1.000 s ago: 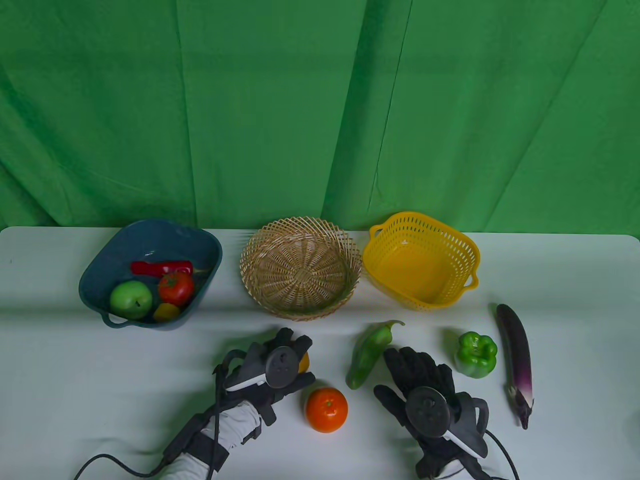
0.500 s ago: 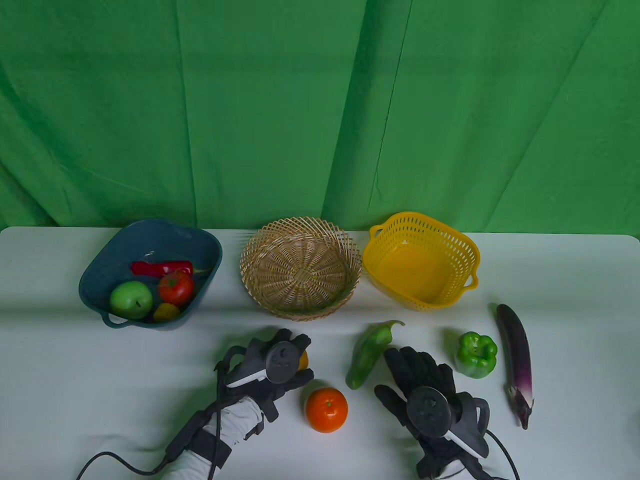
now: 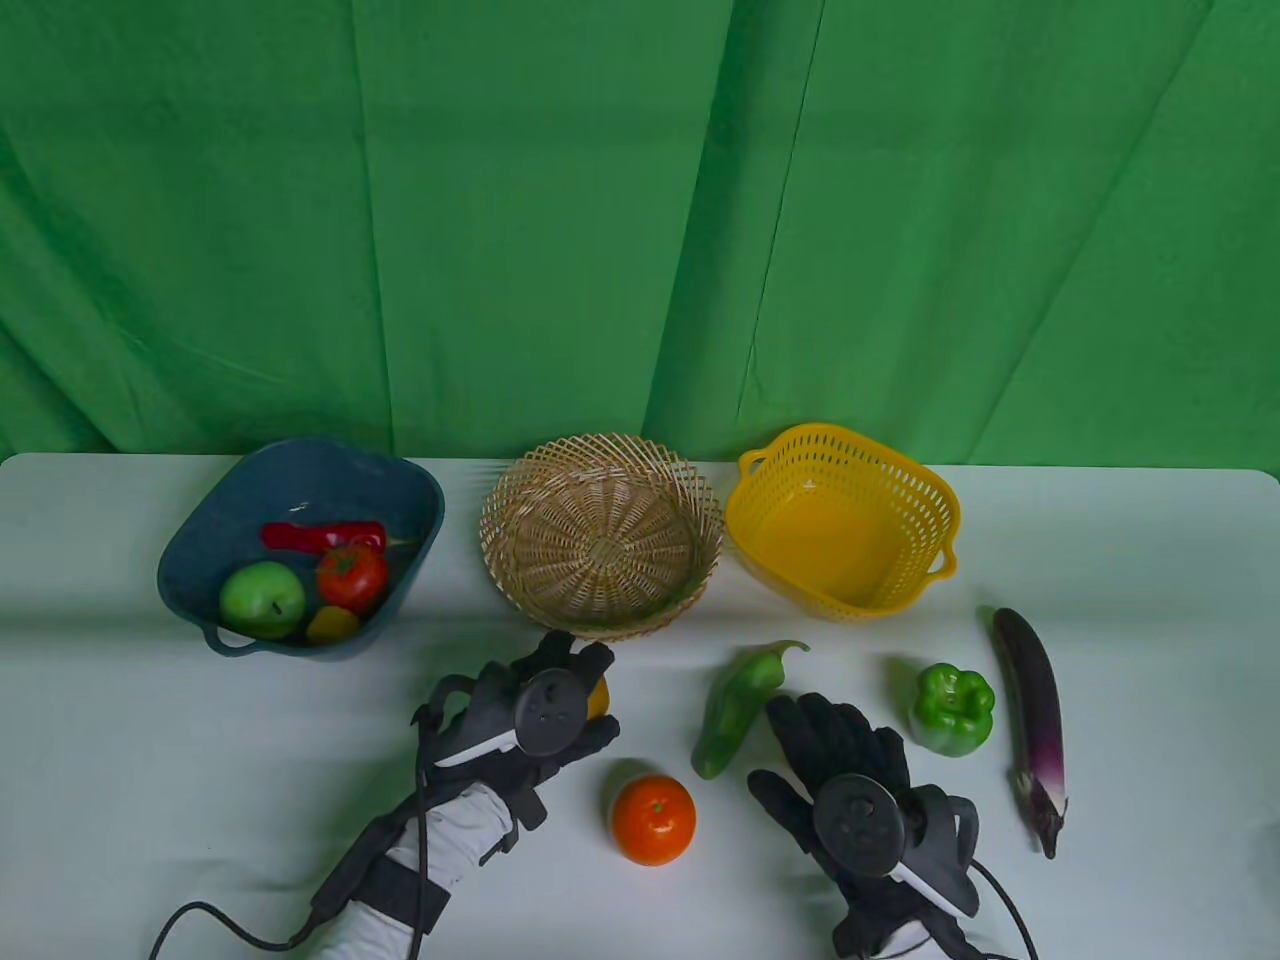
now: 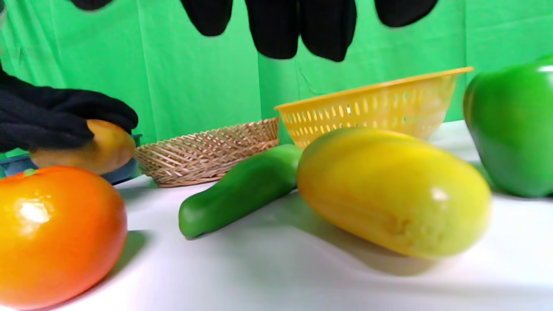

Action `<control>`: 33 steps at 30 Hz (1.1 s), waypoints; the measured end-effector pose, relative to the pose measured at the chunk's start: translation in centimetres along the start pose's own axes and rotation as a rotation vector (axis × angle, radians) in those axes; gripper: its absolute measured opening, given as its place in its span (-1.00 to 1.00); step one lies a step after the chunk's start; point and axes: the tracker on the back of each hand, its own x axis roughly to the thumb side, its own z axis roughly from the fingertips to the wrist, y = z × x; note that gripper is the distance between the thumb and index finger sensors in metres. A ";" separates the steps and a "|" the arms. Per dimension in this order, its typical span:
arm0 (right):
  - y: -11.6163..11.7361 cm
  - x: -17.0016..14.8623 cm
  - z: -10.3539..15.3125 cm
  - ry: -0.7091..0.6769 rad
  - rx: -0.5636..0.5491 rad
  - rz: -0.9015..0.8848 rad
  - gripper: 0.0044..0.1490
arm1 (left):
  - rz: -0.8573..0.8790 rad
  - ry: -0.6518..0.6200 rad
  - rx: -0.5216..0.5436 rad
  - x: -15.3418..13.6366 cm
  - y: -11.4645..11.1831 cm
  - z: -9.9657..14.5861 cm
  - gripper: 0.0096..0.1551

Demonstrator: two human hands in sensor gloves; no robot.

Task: Place 10 objects into 3 containers, with green background

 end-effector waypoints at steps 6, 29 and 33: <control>0.0 0.0 0.0 -0.002 -0.002 -0.001 -0.07 | 0.010 0.035 0.053 -0.4 2.4 -1.4 -0.05; -0.1 -0.2 0.0 0.012 -0.003 -0.002 -0.07 | -0.010 0.320 0.027 -2.7 2.3 -9.9 -0.07; -0.1 -0.2 0.0 0.011 -0.003 0.000 -0.07 | -0.035 0.344 0.064 -3.1 2.1 -10.0 -0.09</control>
